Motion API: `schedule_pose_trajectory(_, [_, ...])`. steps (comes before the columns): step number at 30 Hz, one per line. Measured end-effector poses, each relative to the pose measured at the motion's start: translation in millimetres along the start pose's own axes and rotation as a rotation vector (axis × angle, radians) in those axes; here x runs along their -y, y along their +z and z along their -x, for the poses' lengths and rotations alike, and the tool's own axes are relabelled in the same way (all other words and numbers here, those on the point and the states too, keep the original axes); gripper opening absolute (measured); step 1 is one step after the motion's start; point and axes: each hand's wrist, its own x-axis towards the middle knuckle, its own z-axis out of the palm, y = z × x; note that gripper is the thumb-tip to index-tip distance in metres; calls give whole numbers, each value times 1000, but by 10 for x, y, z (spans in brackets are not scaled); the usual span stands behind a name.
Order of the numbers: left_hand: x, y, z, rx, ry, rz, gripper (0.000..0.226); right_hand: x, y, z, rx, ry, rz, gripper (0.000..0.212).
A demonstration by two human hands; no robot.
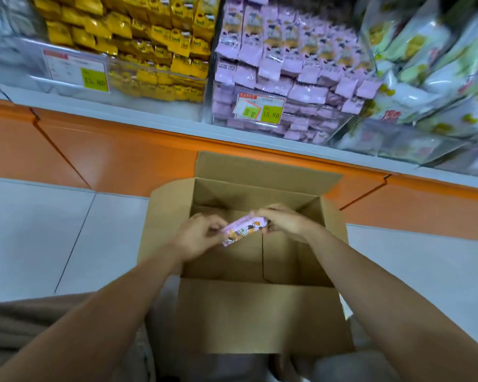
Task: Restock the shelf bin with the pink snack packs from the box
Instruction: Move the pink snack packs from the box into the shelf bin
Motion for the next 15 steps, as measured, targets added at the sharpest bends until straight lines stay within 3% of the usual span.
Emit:
schedule_pose_trajectory(3, [-281, -117, 35, -8, 25, 272, 9, 205, -46, 251, -80, -133, -124, 36])
schedule_pose_trajectory(7, [-662, -260, 185, -100, -15, 430, 16, 359, 89, 506, -205, -342, -337, 34])
schedule_pose_trajectory(10, [-879, -317, 302, -158, -25, 520, 4, 459, 252, 660, -299, -502, -413, 29])
schedule_pose_trajectory(12, [-1007, -348, 357, -198, -32, 601, 16, 499, 318, 764, -334, -594, -337, 41])
schedule_pose_trajectory(15, [-1229, -414, 398, -246, -17, 676, 7, 527, 391, 903, -354, -692, -104, 63])
